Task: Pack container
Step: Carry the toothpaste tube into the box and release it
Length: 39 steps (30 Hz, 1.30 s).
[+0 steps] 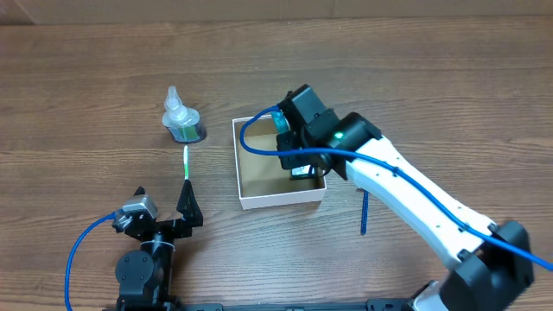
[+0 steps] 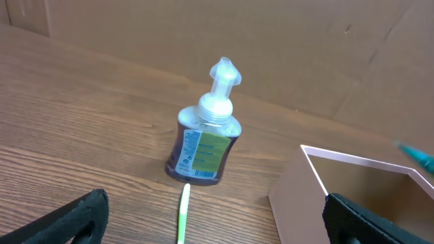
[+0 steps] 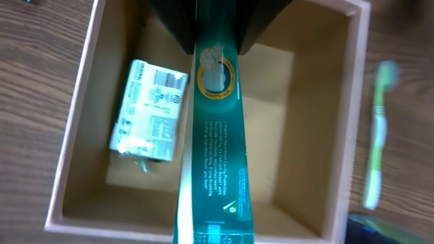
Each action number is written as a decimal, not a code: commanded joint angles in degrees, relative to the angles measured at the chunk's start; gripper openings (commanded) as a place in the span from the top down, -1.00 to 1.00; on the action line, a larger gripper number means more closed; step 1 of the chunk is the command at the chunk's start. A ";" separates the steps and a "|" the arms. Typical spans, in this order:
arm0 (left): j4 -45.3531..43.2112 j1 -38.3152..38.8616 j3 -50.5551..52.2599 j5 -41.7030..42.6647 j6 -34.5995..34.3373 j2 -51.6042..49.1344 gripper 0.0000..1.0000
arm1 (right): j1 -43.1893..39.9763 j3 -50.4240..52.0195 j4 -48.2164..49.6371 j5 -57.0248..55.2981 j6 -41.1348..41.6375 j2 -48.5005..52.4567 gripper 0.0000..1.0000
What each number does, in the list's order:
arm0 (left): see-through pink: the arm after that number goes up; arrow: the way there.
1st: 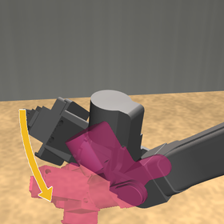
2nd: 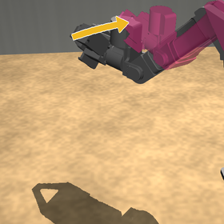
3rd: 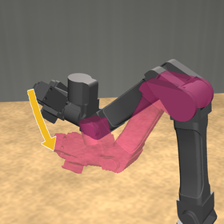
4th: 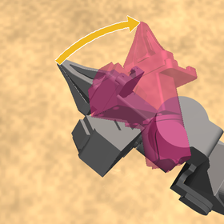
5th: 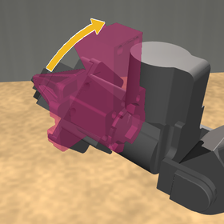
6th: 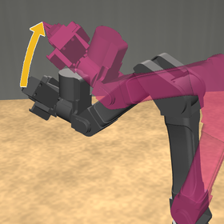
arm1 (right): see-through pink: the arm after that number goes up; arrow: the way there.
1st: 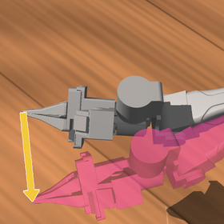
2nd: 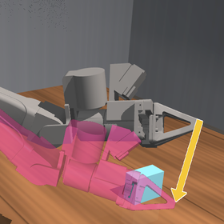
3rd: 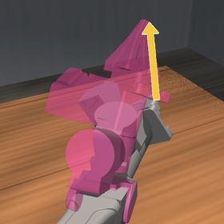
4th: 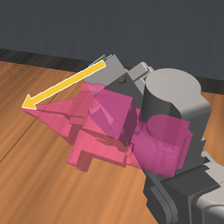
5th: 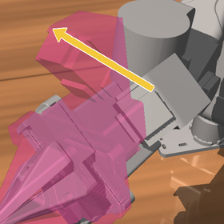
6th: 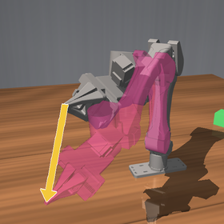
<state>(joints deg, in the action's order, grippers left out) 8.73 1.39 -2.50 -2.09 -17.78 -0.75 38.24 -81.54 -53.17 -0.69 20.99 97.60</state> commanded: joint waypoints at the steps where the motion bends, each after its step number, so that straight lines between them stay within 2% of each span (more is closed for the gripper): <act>1: -0.17 -0.24 0.26 0.66 1.09 0.48 -1.00 | -0.04 0.11 0.00 -2.91 0.72 2.43 0.53; 3: -0.17 -0.24 0.26 0.63 1.09 0.48 -1.00 | -0.04 0.11 -0.24 -2.93 0.72 3.08 0.14; 5: -0.17 -0.24 0.26 0.63 1.09 0.48 -1.00 | -0.04 0.11 -0.24 -2.93 0.70 3.08 -0.43; 6: -0.17 -0.24 0.26 0.63 1.09 0.48 -1.00 | -0.04 0.09 -0.24 -3.10 0.70 3.02 -0.82; 7: -0.17 -0.24 0.26 0.63 1.09 0.48 -1.00 | -0.04 0.04 -0.42 -3.43 0.63 2.89 -1.00; 12: -0.17 -0.24 0.26 0.63 1.09 0.48 -1.00 | -0.04 -1.95 -6.08 -9.16 0.70 -0.76 -0.99; 15: -0.17 -0.24 0.26 0.63 1.09 0.48 -1.00 | -0.15 -2.62 -9.16 -12.50 3.23 -4.70 -0.79; 16: -0.17 -0.24 0.26 0.66 1.09 0.48 -0.99 | -0.42 -2.60 -10.19 -13.51 4.55 -6.19 -0.59; 18: -0.17 -0.24 0.26 0.63 1.09 0.48 -1.00 | -1.31 -2.60 -12.15 -13.62 5.73 -8.09 -0.03; 19: -0.17 -0.24 0.26 0.63 1.09 0.48 -1.00 | -2.01 -2.58 -13.62 -13.57 6.14 -8.26 0.38; 21: -0.17 -0.24 0.26 0.63 1.09 0.48 -1.00 | -3.32 -1.60 -14.84 -13.33 6.12 -8.09 0.81; 22: -0.17 -0.24 0.26 0.63 1.09 0.48 -1.00 | -3.93 -0.48 -14.62 -13.20 6.12 -8.09 0.92; 29: -0.17 -0.24 0.26 0.63 1.09 0.48 -1.00 | -6.60 9.18 -7.56 -8.28 6.10 -8.07 0.92; 39: -0.17 -0.24 0.26 0.63 1.09 0.48 -1.00 | -6.60 14.71 -2.12 -5.81 10.80 -8.07 0.92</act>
<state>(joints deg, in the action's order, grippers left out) 8.73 1.39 -2.50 -2.09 -17.78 -0.75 31.68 -69.01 -56.58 -7.42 29.54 89.65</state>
